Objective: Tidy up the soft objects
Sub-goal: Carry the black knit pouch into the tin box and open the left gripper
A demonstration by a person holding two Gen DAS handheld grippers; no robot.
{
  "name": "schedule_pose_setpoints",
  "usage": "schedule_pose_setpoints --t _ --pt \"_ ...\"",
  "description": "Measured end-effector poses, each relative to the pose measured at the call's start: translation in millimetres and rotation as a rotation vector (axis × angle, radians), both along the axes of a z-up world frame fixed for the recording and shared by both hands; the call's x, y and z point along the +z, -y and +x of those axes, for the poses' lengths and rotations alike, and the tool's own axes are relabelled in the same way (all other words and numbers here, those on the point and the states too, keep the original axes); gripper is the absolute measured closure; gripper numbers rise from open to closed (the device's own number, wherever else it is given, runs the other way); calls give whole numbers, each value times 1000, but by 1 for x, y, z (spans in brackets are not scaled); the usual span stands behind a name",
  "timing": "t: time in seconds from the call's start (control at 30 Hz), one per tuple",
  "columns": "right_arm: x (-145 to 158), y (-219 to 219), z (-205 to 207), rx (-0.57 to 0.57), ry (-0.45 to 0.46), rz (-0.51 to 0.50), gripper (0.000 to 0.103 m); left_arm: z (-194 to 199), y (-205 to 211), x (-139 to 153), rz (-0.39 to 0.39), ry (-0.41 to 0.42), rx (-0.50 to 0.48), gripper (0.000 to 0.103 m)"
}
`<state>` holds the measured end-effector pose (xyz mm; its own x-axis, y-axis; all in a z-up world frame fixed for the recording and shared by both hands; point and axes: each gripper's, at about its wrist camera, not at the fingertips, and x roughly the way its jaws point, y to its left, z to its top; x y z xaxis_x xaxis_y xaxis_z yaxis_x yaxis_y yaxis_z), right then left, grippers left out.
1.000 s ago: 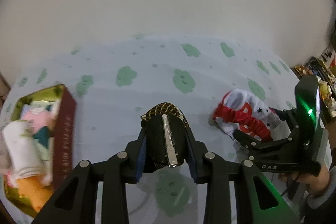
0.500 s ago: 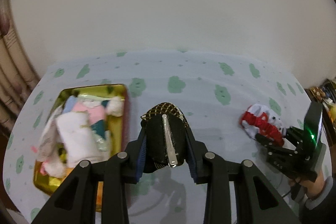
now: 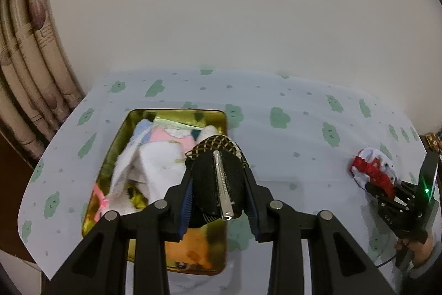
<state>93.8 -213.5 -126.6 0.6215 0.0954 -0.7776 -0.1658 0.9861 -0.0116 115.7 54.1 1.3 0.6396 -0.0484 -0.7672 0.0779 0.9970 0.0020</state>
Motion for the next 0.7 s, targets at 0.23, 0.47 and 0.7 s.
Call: schedule_pose_setpoints --t 0.23,0.47,0.7 --pt "0 -1 0 0 0 -2 90 2 -28 -6 28 -10 66 69" --pt "0 0 0 1 -1 -1 90 13 -55 -1 25 -2 113 69" --pt "0 1 0 1 -3 4 89 41 -77 16 20 11 137 69"
